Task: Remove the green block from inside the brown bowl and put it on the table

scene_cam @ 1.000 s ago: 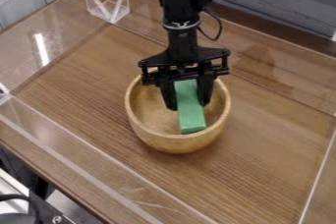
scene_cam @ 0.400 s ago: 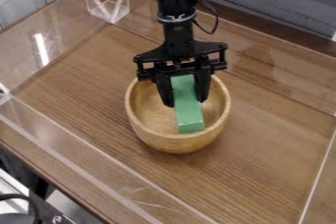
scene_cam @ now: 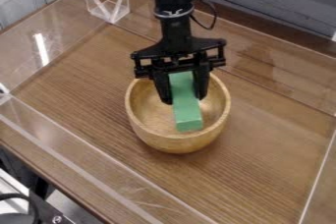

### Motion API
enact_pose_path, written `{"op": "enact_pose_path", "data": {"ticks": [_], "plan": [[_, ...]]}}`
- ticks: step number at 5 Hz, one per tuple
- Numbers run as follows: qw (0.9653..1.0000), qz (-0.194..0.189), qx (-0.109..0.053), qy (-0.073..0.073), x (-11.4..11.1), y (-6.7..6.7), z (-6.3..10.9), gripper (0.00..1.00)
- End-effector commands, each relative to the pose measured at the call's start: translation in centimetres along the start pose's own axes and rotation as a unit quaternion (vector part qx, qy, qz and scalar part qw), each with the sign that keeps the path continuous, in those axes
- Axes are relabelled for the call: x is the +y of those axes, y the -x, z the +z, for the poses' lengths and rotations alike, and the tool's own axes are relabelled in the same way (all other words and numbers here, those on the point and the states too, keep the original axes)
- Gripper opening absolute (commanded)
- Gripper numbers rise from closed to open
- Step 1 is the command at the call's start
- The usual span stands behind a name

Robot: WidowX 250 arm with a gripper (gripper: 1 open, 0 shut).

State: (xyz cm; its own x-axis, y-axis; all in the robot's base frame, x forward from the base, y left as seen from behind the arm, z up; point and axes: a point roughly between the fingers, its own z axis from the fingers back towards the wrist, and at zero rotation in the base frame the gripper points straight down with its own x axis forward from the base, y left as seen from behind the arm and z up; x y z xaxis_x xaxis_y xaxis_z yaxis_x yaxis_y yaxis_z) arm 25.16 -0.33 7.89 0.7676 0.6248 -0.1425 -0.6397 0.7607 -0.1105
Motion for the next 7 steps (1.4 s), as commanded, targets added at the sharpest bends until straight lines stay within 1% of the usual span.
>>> {"op": "enact_pose_path", "data": {"ticks": [1,4,7], "plan": [[0.9996,0.0,-0.022,0.019,0.0,-0.2,1.7,0.0],[0.9992,0.003,-0.025,0.03,0.7,-0.4,2.6,0.0],[0.9988,-0.003,-0.028,0.041,1.1,-0.5,3.2,0.0]]}}
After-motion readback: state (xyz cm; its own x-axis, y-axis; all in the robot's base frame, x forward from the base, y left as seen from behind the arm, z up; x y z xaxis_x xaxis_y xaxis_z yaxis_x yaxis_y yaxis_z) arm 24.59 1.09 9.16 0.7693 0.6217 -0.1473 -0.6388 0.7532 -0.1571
